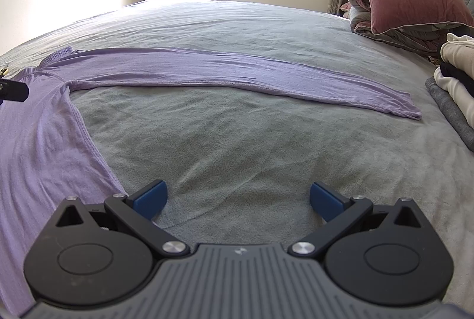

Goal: Fold clothes

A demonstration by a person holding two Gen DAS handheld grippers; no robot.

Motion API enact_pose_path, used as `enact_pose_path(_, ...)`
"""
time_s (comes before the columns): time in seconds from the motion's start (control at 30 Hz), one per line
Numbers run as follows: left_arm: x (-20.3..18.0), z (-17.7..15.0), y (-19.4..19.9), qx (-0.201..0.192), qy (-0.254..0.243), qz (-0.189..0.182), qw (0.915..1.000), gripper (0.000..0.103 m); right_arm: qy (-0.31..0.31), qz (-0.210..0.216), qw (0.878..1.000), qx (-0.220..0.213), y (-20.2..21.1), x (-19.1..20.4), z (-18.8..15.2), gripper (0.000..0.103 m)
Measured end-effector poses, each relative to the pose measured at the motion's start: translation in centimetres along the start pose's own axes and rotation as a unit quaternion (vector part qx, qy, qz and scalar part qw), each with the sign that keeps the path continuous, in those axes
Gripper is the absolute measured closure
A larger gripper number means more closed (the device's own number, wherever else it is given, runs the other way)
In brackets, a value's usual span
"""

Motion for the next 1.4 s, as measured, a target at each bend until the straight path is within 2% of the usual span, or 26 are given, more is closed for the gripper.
enact_pose_path(0.3, 2.7, 3.8, -3.2, -0.011, 0.053, -0.006, 0.9985, 0.001, 0.000, 0.000, 1.000, 0.000, 0.1, 0.0, 0.0, 0.000)
enact_pose_path(0.53, 4.2, 3.5, -5.6, 0.004, 0.095, -0.026, 0.9951, 0.001, 0.000, 0.000, 1.000, 0.000, 0.1, 0.0, 0.0, 0.000)
enact_pose_path(0.6, 4.6, 3.4, -6.3, 0.026, 0.110, -0.024, 0.9933, 0.001, 0.000, 0.000, 1.000, 0.000, 0.1, 0.0, 0.0, 0.000)
enact_pose_path(0.7, 5.5, 4.1, -6.5, 0.030, 0.133, -0.052, 0.9893, 0.001, 0.001, -0.001, 1.000, 0.002, 0.1, 0.0, 0.0, 0.000)
enact_pose_path(0.9, 7.9, 5.5, -6.5, 0.030, 0.134, -0.088, 0.9866, 0.001, 0.023, -0.010, 0.999, 0.035, 0.0, 0.5, 1.0, 0.000)
enact_pose_path(0.97, 8.8, 5.6, -6.4, 0.031, 0.145, -0.107, 0.9832, 0.007, 0.049, -0.002, 0.998, 0.046, 0.0, 1.0, 1.9, 0.000)
enact_pose_path(1.07, 10.0, 5.7, -6.6, 0.035, 0.142, -0.107, 0.9835, 0.017, 0.081, 0.021, 0.995, 0.049, 0.2, 2.1, 3.3, 0.000)
enact_pose_path(1.13, 10.7, 5.7, -6.6, 0.030, 0.133, -0.092, 0.9863, 0.025, 0.085, 0.054, 0.993, 0.061, 0.1, 3.0, 4.3, 0.000)
enact_pose_path(1.23, 12.0, 5.5, -6.7, 0.021, 0.120, -0.072, 0.9899, 0.053, 0.066, 0.119, 0.986, 0.097, -0.7, 4.7, 6.1, 0.000)
enact_pose_path(1.33, 14.1, 4.9, -7.0, 0.018, 0.125, -0.050, 0.9908, 0.060, 0.071, 0.161, 0.978, 0.114, -2.1, 6.9, 8.2, 0.000)
enact_pose_path(1.4, 15.8, 4.3, -7.3, 0.022, 0.138, -0.032, 0.9897, 0.066, 0.089, 0.179, 0.974, 0.105, -2.9, 9.0, 9.7, 0.000)
Point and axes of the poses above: each gripper's, at about its wrist camera, not at the fingertips, and y roughly against the way its jaws point, x to its left, z to its top, the point moved 4 cm from there along -y, roughly the way its jaws point, and after that the axes turned 6 degrees about -y, right-handed, at the moved point
